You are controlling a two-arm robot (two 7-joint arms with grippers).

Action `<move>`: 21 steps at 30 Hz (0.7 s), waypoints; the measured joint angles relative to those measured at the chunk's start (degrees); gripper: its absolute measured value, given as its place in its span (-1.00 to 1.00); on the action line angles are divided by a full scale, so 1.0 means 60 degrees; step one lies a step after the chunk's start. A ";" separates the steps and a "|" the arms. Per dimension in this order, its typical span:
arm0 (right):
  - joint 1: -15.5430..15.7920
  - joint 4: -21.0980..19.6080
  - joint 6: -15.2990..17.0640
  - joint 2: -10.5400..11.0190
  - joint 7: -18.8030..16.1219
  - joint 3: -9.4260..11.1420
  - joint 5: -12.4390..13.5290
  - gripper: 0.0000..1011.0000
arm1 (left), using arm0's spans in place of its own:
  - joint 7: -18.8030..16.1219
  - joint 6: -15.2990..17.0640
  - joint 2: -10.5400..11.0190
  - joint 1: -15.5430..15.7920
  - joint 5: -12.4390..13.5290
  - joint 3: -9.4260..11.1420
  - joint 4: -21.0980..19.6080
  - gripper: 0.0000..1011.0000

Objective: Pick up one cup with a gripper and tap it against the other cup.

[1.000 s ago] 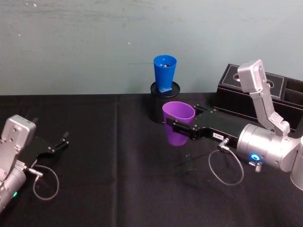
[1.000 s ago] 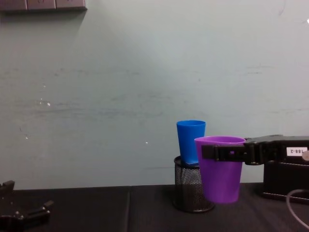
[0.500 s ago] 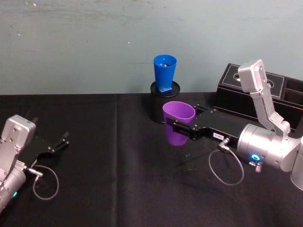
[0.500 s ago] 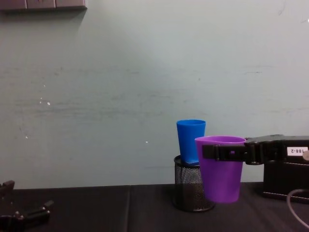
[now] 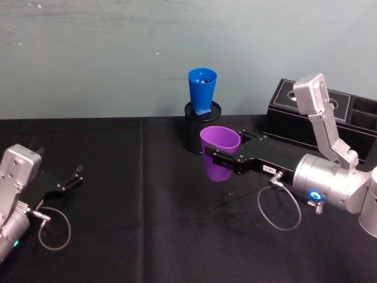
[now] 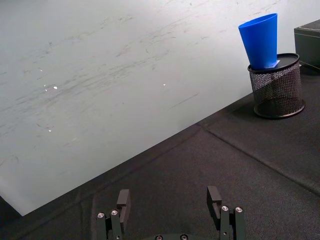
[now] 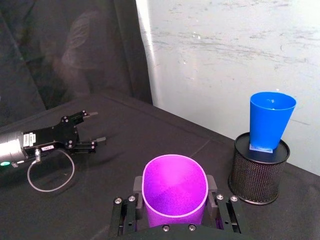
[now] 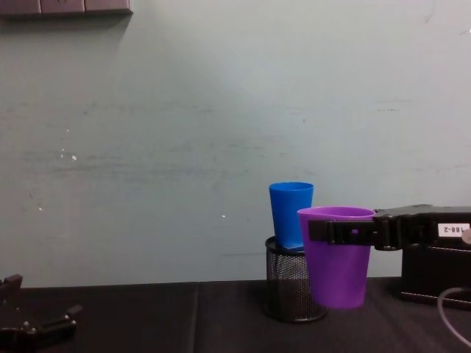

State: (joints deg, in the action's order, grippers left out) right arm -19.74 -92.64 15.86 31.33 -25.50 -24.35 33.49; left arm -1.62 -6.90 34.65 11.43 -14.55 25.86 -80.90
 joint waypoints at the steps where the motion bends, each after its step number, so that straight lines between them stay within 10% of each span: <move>1: 0.0000 0.0000 -0.0001 0.0000 0.0000 0.0001 0.0000 0.40 | 0.0000 0.0000 0.0000 0.0000 0.0000 0.0000 0.0000 0.98; 21: 0.0000 0.0001 -0.0004 0.0000 -0.0004 0.0000 -0.0001 0.40 | 0.0000 0.0000 0.0000 0.0000 0.0000 0.0000 0.0000 0.98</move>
State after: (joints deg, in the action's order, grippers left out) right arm -19.74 -92.64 15.83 31.33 -25.52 -24.35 33.49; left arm -1.62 -6.90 34.65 11.43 -14.55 25.86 -80.90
